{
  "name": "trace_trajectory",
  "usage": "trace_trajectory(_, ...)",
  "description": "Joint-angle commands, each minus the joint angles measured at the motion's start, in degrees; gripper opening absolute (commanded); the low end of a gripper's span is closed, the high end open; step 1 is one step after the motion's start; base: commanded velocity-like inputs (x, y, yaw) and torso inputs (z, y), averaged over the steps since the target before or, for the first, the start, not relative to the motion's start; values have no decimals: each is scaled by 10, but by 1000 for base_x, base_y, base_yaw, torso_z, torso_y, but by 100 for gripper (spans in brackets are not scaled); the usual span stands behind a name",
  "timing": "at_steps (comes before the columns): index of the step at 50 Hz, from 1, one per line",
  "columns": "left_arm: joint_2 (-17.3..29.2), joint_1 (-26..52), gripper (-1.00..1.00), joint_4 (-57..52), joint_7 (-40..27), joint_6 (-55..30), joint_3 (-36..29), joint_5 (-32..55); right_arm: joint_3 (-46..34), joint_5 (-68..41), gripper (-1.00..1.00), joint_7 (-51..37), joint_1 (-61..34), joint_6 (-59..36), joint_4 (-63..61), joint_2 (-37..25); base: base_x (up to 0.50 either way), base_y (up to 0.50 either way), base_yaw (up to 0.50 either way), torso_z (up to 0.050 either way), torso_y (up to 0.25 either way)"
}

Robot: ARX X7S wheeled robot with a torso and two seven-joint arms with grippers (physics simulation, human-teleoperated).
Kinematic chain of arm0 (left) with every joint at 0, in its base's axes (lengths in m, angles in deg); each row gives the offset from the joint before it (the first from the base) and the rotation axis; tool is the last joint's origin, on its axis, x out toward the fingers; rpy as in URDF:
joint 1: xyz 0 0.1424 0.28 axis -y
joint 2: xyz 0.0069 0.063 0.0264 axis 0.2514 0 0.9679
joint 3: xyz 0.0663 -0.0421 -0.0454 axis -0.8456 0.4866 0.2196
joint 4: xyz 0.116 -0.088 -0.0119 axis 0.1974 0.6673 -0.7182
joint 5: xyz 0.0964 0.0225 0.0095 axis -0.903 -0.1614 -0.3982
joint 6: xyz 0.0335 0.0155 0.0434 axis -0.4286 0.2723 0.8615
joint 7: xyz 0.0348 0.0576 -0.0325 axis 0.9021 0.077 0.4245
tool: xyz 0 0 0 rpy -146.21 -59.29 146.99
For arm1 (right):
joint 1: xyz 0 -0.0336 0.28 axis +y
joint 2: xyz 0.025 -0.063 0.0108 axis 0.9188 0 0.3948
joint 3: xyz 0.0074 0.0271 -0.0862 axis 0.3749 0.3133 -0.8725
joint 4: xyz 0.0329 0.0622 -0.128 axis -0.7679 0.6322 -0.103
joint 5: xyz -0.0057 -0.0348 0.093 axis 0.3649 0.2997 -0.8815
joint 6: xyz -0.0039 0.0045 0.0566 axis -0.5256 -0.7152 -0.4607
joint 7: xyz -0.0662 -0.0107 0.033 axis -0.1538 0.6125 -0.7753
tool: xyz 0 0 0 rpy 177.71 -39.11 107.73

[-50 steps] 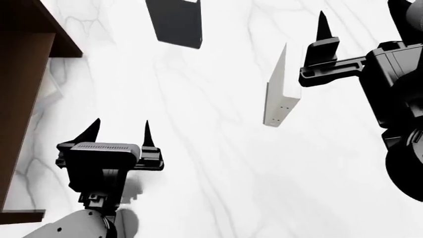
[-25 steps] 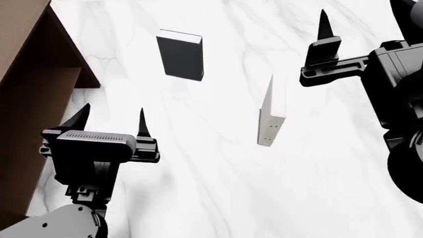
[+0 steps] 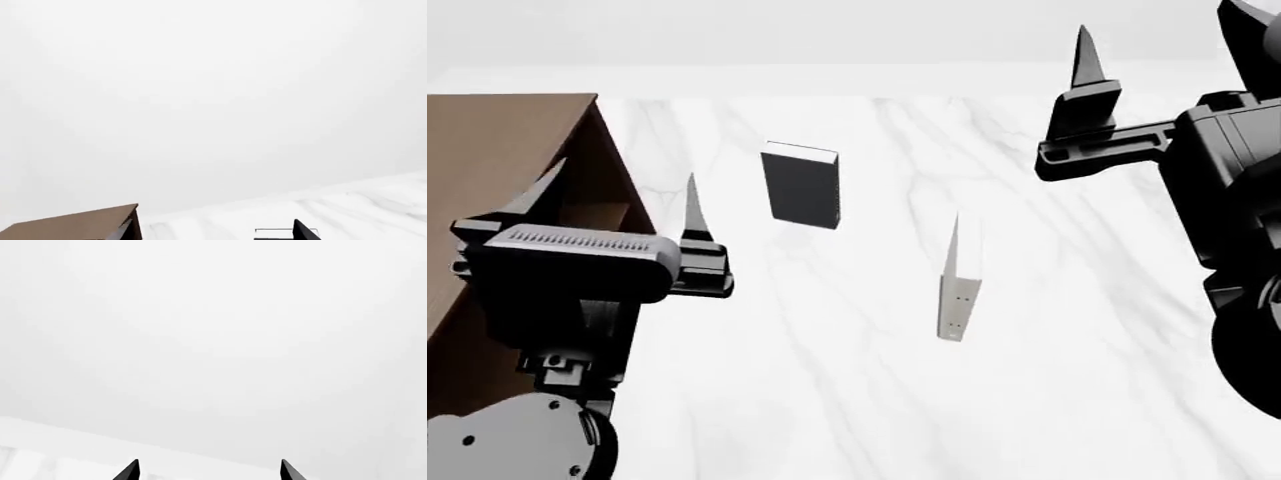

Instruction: Pick up the book on the right and place it under the cabinet shelf.

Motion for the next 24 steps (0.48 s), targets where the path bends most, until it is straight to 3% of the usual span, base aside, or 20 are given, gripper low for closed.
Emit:
trace_trajectory(1, 8, 37, 100, -24, -7, -38, 14, 14, 2, 4, 100, 2, 15, 10, 0, -3, 0, 0, 0, 0, 250)
trace_trajectory(24, 20, 151, 100, -69, -7, -150, 47, 71, 6, 2, 100, 3, 24, 18, -5, -5, 0, 0, 0, 0, 250)
